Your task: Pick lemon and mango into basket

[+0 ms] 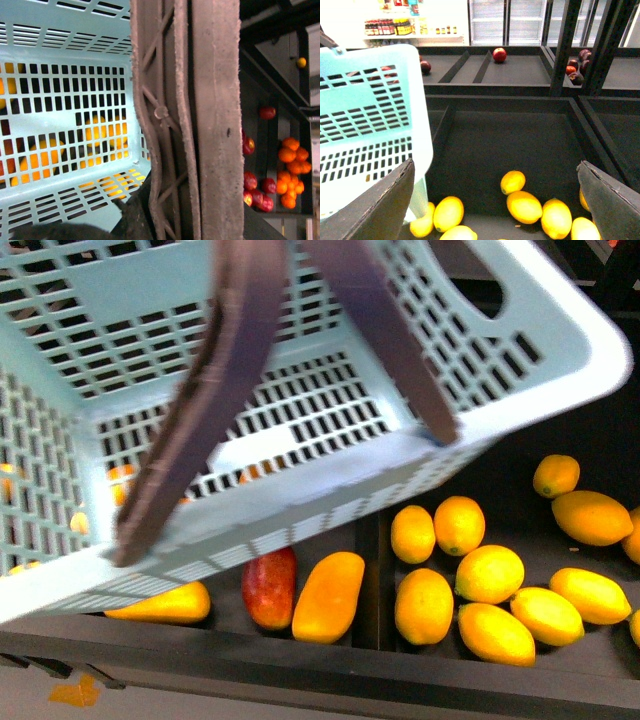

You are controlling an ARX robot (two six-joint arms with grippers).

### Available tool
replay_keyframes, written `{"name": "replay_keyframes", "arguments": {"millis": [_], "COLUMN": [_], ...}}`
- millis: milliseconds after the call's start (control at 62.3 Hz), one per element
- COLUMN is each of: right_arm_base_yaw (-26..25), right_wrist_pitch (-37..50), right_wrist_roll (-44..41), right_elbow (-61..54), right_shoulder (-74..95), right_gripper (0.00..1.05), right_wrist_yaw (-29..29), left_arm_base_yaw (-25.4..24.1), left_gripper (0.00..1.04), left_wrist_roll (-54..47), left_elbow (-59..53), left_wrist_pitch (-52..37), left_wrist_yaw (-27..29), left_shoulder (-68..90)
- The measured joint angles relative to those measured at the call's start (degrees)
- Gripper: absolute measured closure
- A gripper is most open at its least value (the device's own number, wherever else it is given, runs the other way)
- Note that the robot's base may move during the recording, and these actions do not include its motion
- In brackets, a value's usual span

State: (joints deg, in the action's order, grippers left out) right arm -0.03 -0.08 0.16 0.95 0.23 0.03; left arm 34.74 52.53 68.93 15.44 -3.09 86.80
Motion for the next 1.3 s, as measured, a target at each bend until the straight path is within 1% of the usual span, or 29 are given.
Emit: {"name": "replay_keyframes", "arguments": {"millis": [48,161,433,449,482,514,546,594,658,754,851,883,947,979,1043,1156,1300], "right_arm_base_yaw": [0.0,0.0,0.0,0.2,0.6,0.1,-0.9,-2.5,-5.0,-9.2,-13.2,-14.6,-15.9,-16.0,-15.7,-14.4,-11.9], "right_wrist_pitch": [0.0,0.0,-0.1,-0.6,-6.4,-10.6,-13.3,-13.6,-10.0,1.0,15.1,21.2,27.9,30.0,31.1,29.0,28.1], "right_wrist_roll": [0.0,0.0,0.0,0.4,3.1,5.4,7.0,8.7,9.5,9.7,9.8,9.9,11.1,11.1,11.1,13.7,19.1], "right_elbow": [0.0,0.0,0.0,0.2,2.2,3.9,4.9,5.1,5.0,5.3,7.3,9.3,13.7,16.2,21.3,27.8,34.3], "right_shoulder": [0.0,0.0,0.1,0.4,2.7,5.5,8.2,11.1,15.7,26.9,44.0,52.8,66.1,72.7,84.8,100.9,113.3], "right_gripper": [0.09,0.09,0.09,0.09,0.09,0.09,0.09,0.09,0.09,0.09,0.09,0.09,0.09,0.09,0.09,0.09,0.09], "right_wrist_yaw": [0.0,0.0,0.2,0.7,4.0,5.7,5.8,5.0,4.1,2.1,0.9,0.8,-0.3,0.1,2.0,2.1,2.5], "left_arm_base_yaw": [1.3,1.8,1.0,1.0,1.0,1.0,1.0,1.0,1.0,1.1,1.2,1.2,1.1,1.1,1.1,1.1,1.2], "left_gripper": [0.90,0.90,0.90,0.90,0.90,0.90,0.90,0.90,0.90,0.90,0.90,0.90,0.90,0.90,0.90,0.90,0.90], "left_wrist_roll": [0.0,0.2,-0.2,-0.3,-0.3,-0.3,-0.3,-0.3,-0.3,0.0,-0.1,-0.2,-0.2,-0.2,-0.3,-0.3,-0.3], "left_elbow": [0.3,0.3,0.5,0.5,0.5,0.5,0.5,0.5,0.6,0.6,0.6,0.6,0.6,0.6,0.6,0.6,0.6], "left_wrist_pitch": [0.0,0.0,0.0,0.0,0.0,0.0,0.0,0.0,0.0,0.0,0.0,0.0,0.0,0.0,0.0,0.0,0.0], "left_wrist_yaw": [-0.6,-1.4,0.9,0.9,0.8,0.7,0.7,0.5,0.0,-0.2,0.0,0.0,0.2,0.4,0.7,0.2,0.0], "left_shoulder": [0.6,0.6,0.6,0.6,0.6,0.6,0.6,0.6,0.6,0.6,0.6,0.6,0.6,0.6,0.6,0.6,0.6]}}
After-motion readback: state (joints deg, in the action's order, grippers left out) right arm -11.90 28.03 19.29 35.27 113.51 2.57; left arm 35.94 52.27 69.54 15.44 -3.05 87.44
